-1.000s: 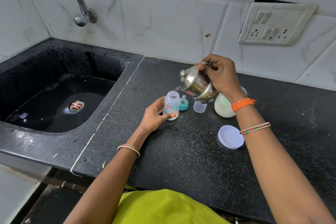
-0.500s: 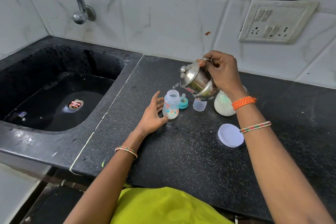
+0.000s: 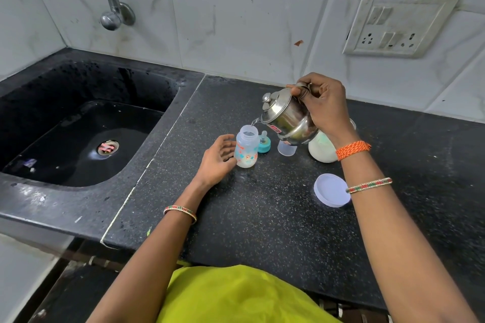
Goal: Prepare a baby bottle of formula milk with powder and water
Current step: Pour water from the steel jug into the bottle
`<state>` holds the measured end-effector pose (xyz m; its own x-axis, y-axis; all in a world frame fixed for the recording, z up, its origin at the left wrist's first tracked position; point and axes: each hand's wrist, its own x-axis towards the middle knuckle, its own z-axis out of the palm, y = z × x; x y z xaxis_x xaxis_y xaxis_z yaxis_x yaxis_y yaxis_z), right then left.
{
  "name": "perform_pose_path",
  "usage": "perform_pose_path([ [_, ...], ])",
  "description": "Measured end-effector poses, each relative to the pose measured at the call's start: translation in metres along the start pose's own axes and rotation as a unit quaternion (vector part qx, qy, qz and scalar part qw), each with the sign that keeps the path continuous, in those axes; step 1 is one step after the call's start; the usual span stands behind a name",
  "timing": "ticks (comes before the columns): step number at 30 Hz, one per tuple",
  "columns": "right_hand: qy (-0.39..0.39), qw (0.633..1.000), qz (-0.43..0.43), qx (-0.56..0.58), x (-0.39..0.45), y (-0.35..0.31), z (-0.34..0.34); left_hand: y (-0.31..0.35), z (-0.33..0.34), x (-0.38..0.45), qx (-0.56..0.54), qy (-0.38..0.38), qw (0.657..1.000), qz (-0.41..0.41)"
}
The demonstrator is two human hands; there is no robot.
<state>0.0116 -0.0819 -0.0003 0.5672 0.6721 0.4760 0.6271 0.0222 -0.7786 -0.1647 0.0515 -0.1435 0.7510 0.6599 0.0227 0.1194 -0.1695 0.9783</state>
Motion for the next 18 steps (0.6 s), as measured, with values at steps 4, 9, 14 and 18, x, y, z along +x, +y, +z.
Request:
perform_pose_path([
  [4, 0.011, 1.0, -0.001, 0.019, -0.004, 0.0, -0.001, -0.001, 0.0, -0.001, -0.001, 0.004, 1.0, 0.005],
  [9, 0.02, 0.999, 0.002, 0.027, -0.009, 0.001, 0.0, -0.001, 0.002, -0.003, 0.007, 0.001, 1.0, 0.008],
  [14, 0.027, 0.999, 0.001, 0.026, -0.012, 0.001, 0.002, 0.002, 0.003, -0.005, 0.024, 0.003, 0.999, 0.024],
  [18, 0.029, 0.999, 0.002, 0.019, -0.014, 0.0, 0.002, 0.001, 0.004, -0.005, 0.03, 0.001, 0.999, 0.026],
])
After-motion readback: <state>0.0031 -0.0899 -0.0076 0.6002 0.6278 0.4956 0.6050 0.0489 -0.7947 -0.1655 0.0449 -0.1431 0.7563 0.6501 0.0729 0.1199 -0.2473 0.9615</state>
